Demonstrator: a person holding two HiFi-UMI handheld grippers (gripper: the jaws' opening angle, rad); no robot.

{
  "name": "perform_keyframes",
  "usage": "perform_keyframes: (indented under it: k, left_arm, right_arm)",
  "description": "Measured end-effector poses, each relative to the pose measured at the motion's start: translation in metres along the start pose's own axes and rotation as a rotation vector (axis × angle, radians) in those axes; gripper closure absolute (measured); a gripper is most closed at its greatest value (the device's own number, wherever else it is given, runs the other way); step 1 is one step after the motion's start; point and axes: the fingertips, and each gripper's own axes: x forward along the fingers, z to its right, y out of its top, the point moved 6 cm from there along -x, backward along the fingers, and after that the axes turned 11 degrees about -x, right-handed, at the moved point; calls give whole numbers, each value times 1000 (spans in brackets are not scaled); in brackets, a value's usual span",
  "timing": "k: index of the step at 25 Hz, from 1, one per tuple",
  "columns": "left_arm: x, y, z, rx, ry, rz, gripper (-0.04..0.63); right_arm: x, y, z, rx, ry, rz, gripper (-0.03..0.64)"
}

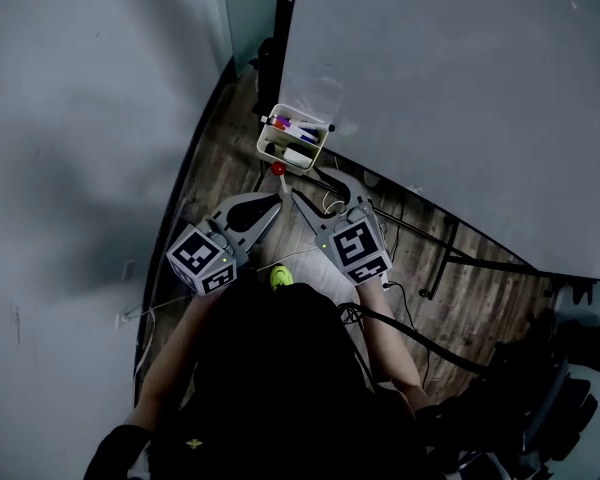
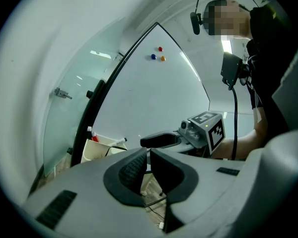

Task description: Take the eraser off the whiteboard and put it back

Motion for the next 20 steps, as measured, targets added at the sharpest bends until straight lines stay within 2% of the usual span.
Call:
perform_keyframes:
  k: [5, 13, 20]
  left_arm:
    - [7, -5, -16, -23, -12, -7, 560]
    - [8, -1, -30, -49, -19, -24, 558]
    - [8, 1, -36, -62, -33, -16, 558]
  right_arm:
    - [15, -10, 7, -29, 3, -53, 402]
    - [30, -14, 14, -19, 25, -86, 350]
    - [41, -16, 19, -59, 35, -123, 348]
